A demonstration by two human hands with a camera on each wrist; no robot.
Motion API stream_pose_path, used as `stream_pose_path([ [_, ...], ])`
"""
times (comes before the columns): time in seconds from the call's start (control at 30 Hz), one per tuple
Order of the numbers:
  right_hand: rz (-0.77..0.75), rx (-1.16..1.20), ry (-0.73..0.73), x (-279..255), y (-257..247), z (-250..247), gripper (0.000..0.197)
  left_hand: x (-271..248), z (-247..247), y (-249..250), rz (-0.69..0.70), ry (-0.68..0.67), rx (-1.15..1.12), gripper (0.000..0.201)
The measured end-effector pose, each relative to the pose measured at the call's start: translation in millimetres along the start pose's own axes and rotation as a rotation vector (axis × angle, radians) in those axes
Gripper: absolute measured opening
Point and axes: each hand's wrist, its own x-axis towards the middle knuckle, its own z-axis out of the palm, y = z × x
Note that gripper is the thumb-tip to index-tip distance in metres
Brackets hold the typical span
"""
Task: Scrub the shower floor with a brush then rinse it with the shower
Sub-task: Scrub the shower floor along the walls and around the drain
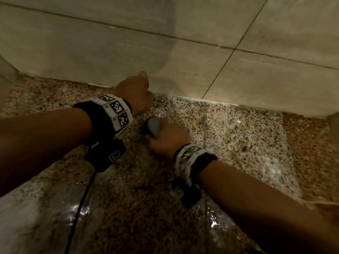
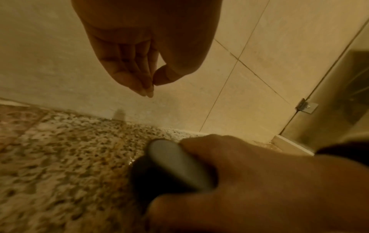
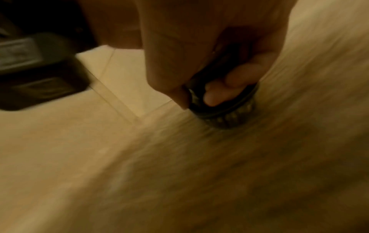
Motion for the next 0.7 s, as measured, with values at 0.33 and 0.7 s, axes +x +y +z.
stream_pose_path([
  [0.33, -0.246, -0.321, -0.179, -28, -4, 6, 0.076, -11, -11, -5, 0.096, 0.063, 0.088, 0.023],
  [0.7, 0.27, -0.212, 0.164, 16, 91, -59, 0.083, -20, 8, 5, 0.027, -0.099, 0.04, 0.026],
])
